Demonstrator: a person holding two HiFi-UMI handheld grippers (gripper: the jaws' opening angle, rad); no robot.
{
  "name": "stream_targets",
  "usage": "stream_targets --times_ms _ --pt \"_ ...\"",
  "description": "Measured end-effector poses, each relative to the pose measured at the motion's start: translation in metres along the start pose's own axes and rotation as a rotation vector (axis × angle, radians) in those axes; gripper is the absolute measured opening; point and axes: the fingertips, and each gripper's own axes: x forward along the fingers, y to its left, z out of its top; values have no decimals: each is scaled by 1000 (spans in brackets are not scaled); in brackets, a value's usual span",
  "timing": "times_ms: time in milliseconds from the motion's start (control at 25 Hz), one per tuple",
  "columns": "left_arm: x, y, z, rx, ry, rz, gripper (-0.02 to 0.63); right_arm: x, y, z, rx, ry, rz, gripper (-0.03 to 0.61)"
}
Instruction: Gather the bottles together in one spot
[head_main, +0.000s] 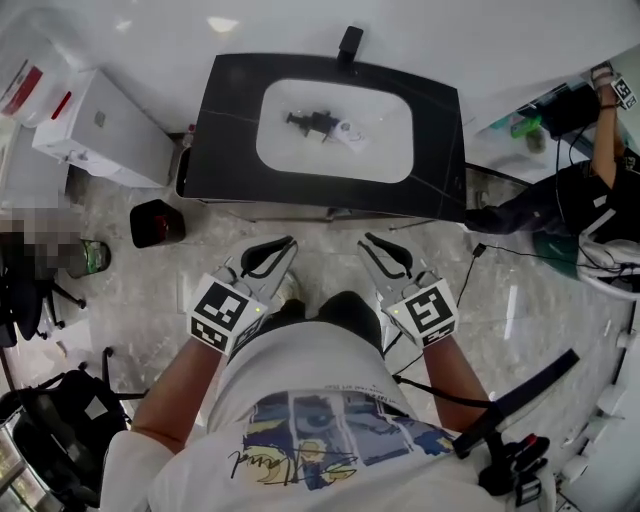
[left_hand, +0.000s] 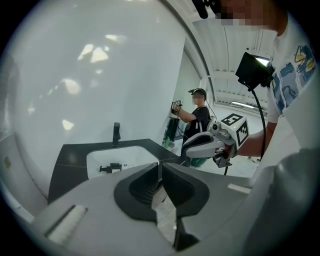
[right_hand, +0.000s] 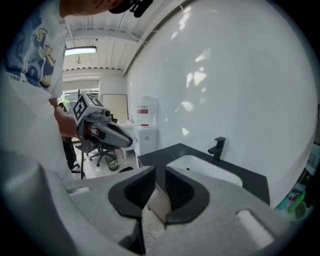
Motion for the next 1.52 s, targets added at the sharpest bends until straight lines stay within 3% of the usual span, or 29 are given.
stream_targets --times_ms 320,600,960,1120,1320,1520 --pt "9 38 9 -38 -15 48 26 47 -27 11 -47 39 65 58" --pt "28 71 27 -69 -32 140 26 111 -74 10 -119 73 170 58" --pt "73 99 58 -135 -26 207 26 224 -139 -24 -268 221 299 71" --pt "80 107 64 -180 18 244 26 273 -148 -50 -334 284 336 75" --pt "82 125 71 -173 -52 304 26 336 -154 -82 -419 357 364 95" --pt "80 133 71 -218 -51 359 26 379 -156 -108 -474 419 379 107"
